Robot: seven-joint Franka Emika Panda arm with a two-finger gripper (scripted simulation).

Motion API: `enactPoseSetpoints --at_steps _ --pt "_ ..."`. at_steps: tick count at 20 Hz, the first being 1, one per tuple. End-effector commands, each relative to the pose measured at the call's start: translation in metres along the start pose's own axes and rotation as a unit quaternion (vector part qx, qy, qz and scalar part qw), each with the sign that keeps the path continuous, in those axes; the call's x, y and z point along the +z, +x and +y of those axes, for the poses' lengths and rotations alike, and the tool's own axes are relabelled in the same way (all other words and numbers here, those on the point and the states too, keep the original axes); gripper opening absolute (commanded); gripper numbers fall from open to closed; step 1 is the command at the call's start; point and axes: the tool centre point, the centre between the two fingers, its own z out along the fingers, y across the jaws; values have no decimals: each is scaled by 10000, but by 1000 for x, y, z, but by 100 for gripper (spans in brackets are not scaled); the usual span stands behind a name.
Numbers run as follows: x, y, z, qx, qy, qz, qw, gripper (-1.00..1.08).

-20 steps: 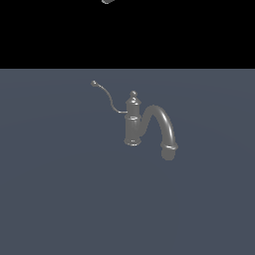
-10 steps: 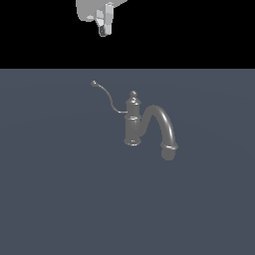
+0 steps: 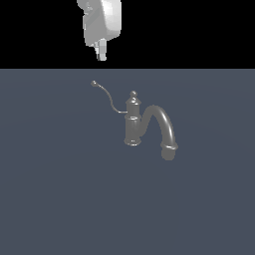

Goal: Turn on the faucet by rotating a designated handle.

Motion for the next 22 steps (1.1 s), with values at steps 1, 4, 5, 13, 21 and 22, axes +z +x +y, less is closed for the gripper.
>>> enactPoseSetpoints --at_steps 1,4,5,13,21,22 --pt "15 0 -13 278 17 -22 9996 -100" --pt "31 -1 -25 570 34 -51 9984 -100" --pt "36 -2 -29 657 38 -60 9978 -100" --pt "65 -4 -49 1150 62 -119 9933 -100" --pt "73 -6 -54 1288 68 -138 9916 -100" --pt "73 -6 -54 1288 68 -138 9916 -100"
